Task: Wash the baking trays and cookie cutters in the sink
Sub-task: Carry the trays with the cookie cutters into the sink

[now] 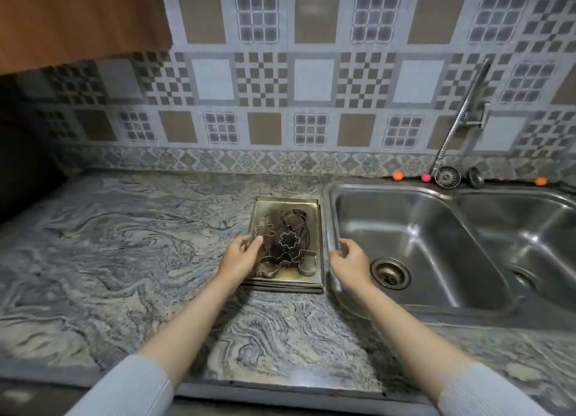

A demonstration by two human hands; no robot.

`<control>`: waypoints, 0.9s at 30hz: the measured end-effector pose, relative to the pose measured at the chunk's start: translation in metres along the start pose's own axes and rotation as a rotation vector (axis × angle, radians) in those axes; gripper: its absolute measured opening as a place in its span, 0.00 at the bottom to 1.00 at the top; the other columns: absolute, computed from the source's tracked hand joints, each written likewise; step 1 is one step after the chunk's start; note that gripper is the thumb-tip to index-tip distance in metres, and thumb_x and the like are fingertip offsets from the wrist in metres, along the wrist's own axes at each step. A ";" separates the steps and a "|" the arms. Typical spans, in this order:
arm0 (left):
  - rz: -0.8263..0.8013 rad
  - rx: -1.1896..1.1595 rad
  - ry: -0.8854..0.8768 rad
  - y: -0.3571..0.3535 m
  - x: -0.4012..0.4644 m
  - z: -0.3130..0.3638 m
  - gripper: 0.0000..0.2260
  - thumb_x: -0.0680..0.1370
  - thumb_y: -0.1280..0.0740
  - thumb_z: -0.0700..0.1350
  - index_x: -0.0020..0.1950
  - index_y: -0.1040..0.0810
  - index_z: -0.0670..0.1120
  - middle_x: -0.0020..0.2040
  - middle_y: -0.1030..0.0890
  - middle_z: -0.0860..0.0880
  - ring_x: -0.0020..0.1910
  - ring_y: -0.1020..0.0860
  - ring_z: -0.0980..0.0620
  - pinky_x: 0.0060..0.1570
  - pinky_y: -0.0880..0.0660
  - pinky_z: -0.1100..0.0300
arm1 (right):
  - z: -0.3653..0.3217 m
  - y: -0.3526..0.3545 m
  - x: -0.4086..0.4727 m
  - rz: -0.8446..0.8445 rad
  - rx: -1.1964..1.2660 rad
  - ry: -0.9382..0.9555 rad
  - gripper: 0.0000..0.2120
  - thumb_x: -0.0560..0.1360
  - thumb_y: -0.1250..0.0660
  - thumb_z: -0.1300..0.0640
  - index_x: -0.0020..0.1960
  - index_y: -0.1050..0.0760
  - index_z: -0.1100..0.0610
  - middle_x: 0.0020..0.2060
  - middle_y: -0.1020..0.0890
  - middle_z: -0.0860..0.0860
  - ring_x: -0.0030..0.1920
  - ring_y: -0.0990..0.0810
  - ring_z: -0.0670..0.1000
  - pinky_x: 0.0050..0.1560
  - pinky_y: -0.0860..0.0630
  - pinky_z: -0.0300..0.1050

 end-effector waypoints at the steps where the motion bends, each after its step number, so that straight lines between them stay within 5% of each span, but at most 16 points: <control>1: 0.004 -0.018 0.001 0.000 0.005 -0.003 0.18 0.79 0.36 0.50 0.64 0.26 0.41 0.60 0.22 0.46 0.57 0.24 0.50 0.55 0.32 0.61 | 0.004 -0.006 0.005 -0.006 0.001 -0.026 0.18 0.77 0.36 0.58 0.67 0.29 0.60 0.55 0.20 0.55 0.51 0.23 0.50 0.51 0.32 0.38; 4: -0.015 -0.011 0.047 -0.001 0.020 -0.017 0.19 0.80 0.37 0.50 0.68 0.28 0.43 0.63 0.23 0.46 0.60 0.25 0.49 0.57 0.32 0.61 | 0.018 -0.022 0.017 -0.016 -0.012 -0.085 0.17 0.77 0.36 0.57 0.66 0.29 0.57 0.43 0.22 0.49 0.40 0.27 0.43 0.43 0.31 0.38; 10: -0.064 -0.007 0.109 -0.011 0.039 -0.034 0.22 0.81 0.38 0.47 0.74 0.36 0.45 0.70 0.30 0.49 0.68 0.31 0.50 0.59 0.37 0.62 | 0.035 -0.039 0.036 0.034 -0.053 -0.159 0.17 0.75 0.34 0.53 0.62 0.24 0.55 0.43 0.20 0.46 0.52 0.21 0.53 0.59 0.26 0.52; 17: -0.042 -0.015 0.108 -0.018 0.044 -0.047 0.22 0.80 0.38 0.46 0.74 0.34 0.46 0.72 0.30 0.50 0.71 0.32 0.49 0.71 0.36 0.50 | 0.048 -0.051 0.042 0.077 0.016 -0.232 0.15 0.75 0.35 0.51 0.60 0.22 0.55 0.51 0.17 0.51 0.54 0.20 0.55 0.59 0.25 0.55; 20: -0.039 -0.039 0.089 -0.020 0.042 -0.045 0.22 0.81 0.39 0.45 0.75 0.35 0.48 0.71 0.30 0.52 0.69 0.31 0.51 0.68 0.36 0.56 | 0.047 -0.055 0.042 0.051 0.036 -0.213 0.19 0.77 0.37 0.51 0.68 0.28 0.51 0.61 0.21 0.48 0.61 0.24 0.52 0.63 0.28 0.52; 23: -0.053 -0.075 0.075 -0.022 0.040 -0.042 0.25 0.81 0.39 0.44 0.77 0.42 0.54 0.74 0.36 0.55 0.73 0.36 0.52 0.67 0.38 0.56 | 0.040 -0.058 0.040 0.001 0.038 -0.147 0.22 0.79 0.40 0.49 0.72 0.36 0.43 0.67 0.28 0.43 0.56 0.25 0.46 0.58 0.29 0.46; 27: -0.072 -0.087 0.044 -0.021 0.041 -0.037 0.25 0.81 0.39 0.43 0.77 0.42 0.56 0.75 0.38 0.58 0.73 0.39 0.55 0.67 0.41 0.60 | 0.037 -0.059 0.041 -0.031 -0.018 -0.117 0.23 0.80 0.41 0.50 0.74 0.39 0.44 0.70 0.30 0.45 0.63 0.26 0.49 0.56 0.31 0.43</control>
Point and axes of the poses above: each hand's wrist, its own x-axis towards the middle knuckle, its own y-axis out of the back of the hand, z = x × y, the point moved 10 cm from there along x, towards the middle knuckle
